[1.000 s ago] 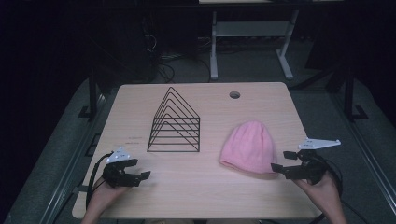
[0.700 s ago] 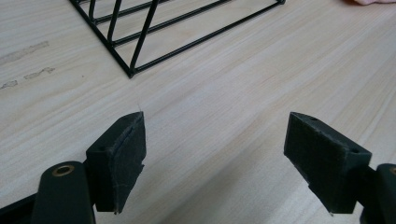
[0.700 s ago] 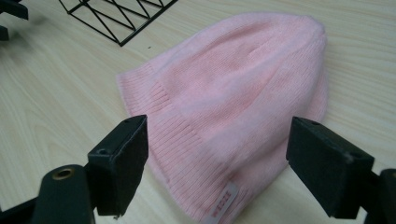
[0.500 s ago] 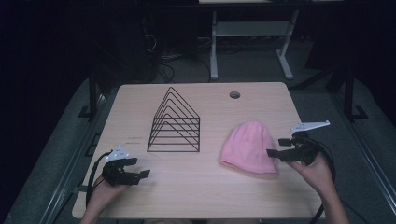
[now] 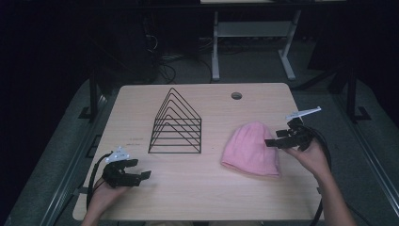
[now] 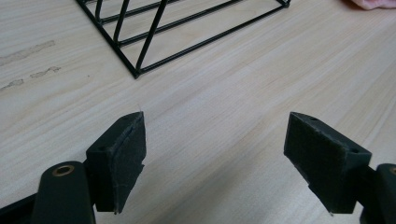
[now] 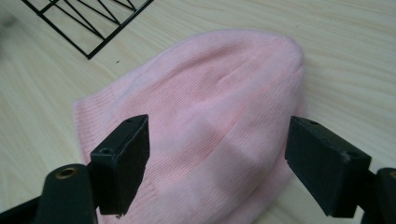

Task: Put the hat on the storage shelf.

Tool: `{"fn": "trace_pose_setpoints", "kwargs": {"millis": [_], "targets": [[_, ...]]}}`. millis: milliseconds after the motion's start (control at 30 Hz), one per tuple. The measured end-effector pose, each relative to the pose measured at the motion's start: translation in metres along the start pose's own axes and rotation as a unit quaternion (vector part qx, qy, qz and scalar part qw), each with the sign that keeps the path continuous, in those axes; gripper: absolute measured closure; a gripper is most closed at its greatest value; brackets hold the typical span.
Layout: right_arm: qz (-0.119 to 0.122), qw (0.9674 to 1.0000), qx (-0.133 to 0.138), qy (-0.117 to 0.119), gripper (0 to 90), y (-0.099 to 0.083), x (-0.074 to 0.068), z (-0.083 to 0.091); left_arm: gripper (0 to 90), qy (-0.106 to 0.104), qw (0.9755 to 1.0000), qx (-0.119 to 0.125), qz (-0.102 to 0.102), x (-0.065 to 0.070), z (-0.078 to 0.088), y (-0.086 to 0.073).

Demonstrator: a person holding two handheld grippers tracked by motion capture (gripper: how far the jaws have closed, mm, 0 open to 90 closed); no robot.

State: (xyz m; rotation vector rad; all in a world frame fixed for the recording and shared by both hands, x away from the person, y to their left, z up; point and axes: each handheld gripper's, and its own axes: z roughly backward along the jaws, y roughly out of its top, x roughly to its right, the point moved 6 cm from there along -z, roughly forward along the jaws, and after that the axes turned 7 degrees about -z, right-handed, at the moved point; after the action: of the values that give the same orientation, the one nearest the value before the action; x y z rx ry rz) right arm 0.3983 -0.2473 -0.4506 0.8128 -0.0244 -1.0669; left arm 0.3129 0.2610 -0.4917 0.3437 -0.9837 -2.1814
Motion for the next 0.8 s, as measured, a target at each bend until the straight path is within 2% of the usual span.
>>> {"fn": "trace_pose_setpoints", "kwargs": {"millis": [233,333,367,433,500,667,800], "targets": [[-0.017,0.9998,0.000,0.006,22.6,0.019,0.021,-0.012,20.8,0.000,1.0000,0.001,0.006,-0.002,-0.001,0.000],[-0.030,0.9995,-0.011,0.007,22.6,0.024,0.026,-0.019,20.8,0.000,1.0000,-0.002,0.006,-0.004,-0.001,-0.001],[-0.027,0.9995,-0.014,0.006,22.6,0.025,0.028,-0.022,20.8,0.000,1.0000,-0.002,0.006,-0.004,-0.001,-0.001],[-0.032,0.9993,-0.019,0.006,22.7,0.029,0.031,-0.028,20.8,0.000,1.0000,-0.001,0.006,-0.006,0.000,-0.001],[-0.031,0.9992,-0.024,0.003,22.9,0.032,0.033,-0.035,20.8,-0.001,0.9999,0.002,0.015,-0.006,-0.001,-0.002],[-0.030,0.9990,-0.033,0.005,25.3,0.039,0.037,-0.047,20.8,-0.001,0.9999,0.001,0.015,-0.008,0.000,-0.004],[-0.040,0.9979,-0.051,0.005,27.9,0.041,0.040,-0.056,20.8,-0.001,0.9999,-0.003,0.014,-0.009,0.000,-0.005]]}}
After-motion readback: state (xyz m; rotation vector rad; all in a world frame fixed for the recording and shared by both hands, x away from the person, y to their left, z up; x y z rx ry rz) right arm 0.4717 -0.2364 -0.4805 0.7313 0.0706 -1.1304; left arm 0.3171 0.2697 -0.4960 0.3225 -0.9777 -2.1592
